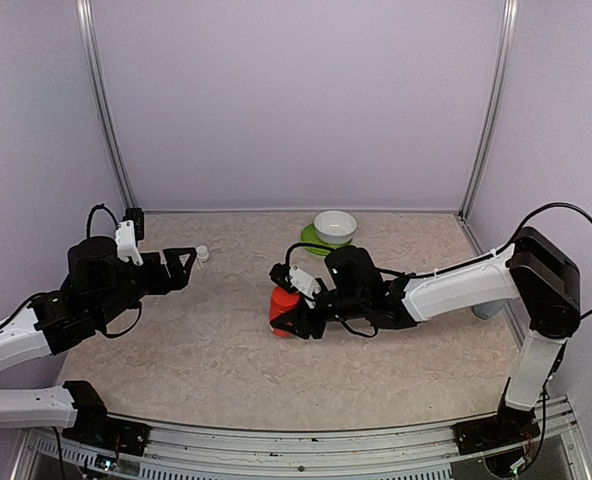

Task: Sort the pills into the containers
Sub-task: Place the pill bottle at the center of the board.

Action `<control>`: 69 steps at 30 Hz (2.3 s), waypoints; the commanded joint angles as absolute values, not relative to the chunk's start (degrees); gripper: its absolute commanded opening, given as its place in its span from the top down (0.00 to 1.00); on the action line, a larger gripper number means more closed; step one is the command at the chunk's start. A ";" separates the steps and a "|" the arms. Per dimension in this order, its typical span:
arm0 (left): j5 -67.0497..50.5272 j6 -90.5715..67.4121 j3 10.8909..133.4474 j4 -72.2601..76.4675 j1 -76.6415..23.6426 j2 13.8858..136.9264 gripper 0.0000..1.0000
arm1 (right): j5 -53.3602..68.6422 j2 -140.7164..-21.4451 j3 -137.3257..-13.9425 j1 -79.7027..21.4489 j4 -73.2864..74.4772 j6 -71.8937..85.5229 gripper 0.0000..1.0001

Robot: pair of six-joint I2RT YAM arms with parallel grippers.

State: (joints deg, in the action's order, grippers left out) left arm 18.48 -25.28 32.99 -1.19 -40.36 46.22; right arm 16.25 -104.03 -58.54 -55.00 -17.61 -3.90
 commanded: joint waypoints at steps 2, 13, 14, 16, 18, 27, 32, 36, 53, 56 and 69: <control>19.96 -25.27 31.82 -2.81 -41.12 44.27 0.01 | 18.82 -108.28 -62.63 -57.60 -15.43 -7.00 0.65; 20.23 -23.29 33.36 -2.84 -42.72 44.43 0.01 | 19.65 -114.18 -67.99 -61.78 -10.20 -9.37 0.60; 20.03 -23.23 33.73 -2.94 -42.76 45.04 0.01 | 18.91 -114.88 -68.64 -62.17 -9.77 -9.47 0.58; 19.26 -23.37 34.38 -2.84 -42.76 46.56 0.01 | 18.05 -116.23 -69.75 -62.86 -9.15 -9.49 0.53; 18.74 -23.90 34.62 -2.54 -42.93 47.72 0.01 | 17.82 -117.57 -70.93 -63.37 -8.09 -9.07 0.49; 20.05 -23.87 36.11 -0.31 -43.81 50.94 0.01 | 16.48 -120.87 -76.18 -64.77 -1.76 -9.42 0.38; 20.99 -23.16 38.56 -0.21 -44.92 53.24 0.01 | 16.42 -118.34 -74.60 -64.91 -2.57 -8.56 0.29; 21.94 -22.78 39.11 0.32 -45.19 52.95 0.01 | 16.33 -117.12 -74.43 -64.95 -2.21 -8.43 0.21; 23.33 -22.01 40.74 -2.35 -45.61 52.91 0.01 | 12.10 -109.81 -75.22 -65.74 0.29 -6.92 0.00; 22.98 -21.65 41.48 -4.29 -45.61 52.87 0.01 | 10.70 -105.57 -71.65 -65.79 -1.87 -5.52 0.00; 11.42 -17.81 39.07 -4.03 -48.47 58.18 0.01 | -8.44 -80.30 -52.72 -65.74 -1.68 5.56 0.00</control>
State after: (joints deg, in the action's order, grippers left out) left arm 17.52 -21.45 39.09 -3.22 -46.70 55.35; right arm 3.29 -89.38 -58.37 -65.30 -3.01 -0.12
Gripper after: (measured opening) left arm 0.988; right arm 0.999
